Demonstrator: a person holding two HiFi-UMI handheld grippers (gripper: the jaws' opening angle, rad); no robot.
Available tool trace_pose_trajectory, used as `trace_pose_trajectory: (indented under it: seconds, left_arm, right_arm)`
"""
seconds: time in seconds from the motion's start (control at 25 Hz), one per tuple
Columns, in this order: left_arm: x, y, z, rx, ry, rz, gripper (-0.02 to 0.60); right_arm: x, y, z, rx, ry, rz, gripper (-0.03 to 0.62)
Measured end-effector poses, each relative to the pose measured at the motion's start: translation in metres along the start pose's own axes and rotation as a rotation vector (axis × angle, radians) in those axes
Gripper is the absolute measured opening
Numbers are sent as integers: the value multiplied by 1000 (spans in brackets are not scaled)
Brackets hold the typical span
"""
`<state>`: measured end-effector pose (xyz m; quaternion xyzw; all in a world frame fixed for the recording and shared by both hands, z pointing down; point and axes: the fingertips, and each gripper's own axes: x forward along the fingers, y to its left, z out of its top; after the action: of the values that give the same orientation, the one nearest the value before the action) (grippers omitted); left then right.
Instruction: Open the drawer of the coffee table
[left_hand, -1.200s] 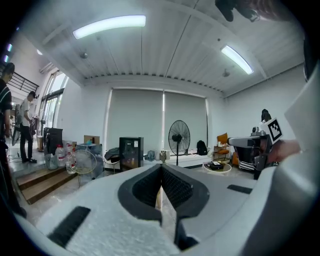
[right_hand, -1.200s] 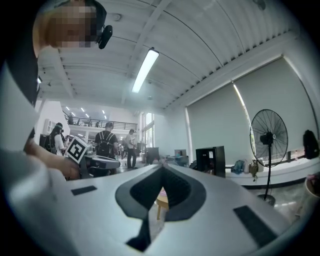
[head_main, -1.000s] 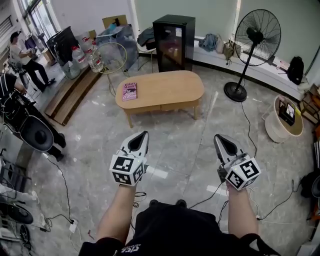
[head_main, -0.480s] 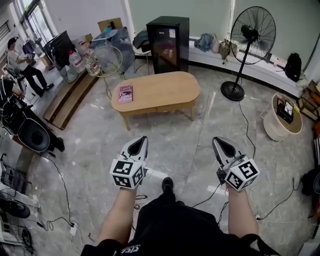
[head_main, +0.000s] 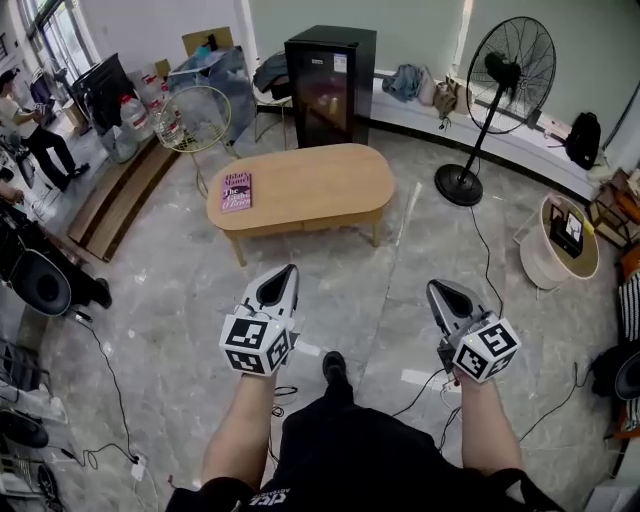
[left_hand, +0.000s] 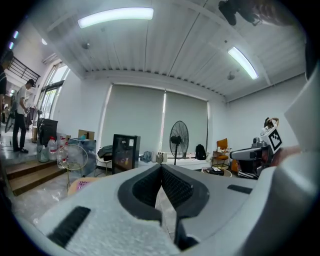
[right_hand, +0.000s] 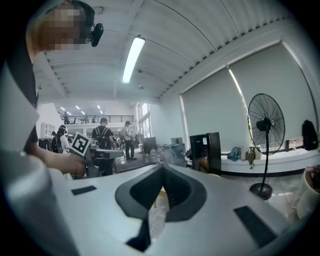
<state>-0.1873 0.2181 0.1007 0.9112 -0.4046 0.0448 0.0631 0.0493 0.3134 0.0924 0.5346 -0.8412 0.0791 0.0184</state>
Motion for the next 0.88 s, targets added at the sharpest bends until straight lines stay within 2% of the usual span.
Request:
trace_pose_trajectory:
  seconds: [0.16, 0.32, 0.52, 0.88]
  left_arm:
    - [44, 39, 6, -52, -9, -3, 9]
    - [83, 79, 13, -51, -1, 3, 9]
    - [121, 124, 10, -68, 30, 20, 9]
    - [166, 154, 6, -147, 44, 4, 9]
  right_arm:
    - [42, -30, 1, -14, 59, 0, 5]
    - [84, -63, 13, -10, 67, -15, 5]
    - [138, -79, 20, -5, 69, 19, 5]
    - [192, -94, 24, 8, 101, 39, 5]
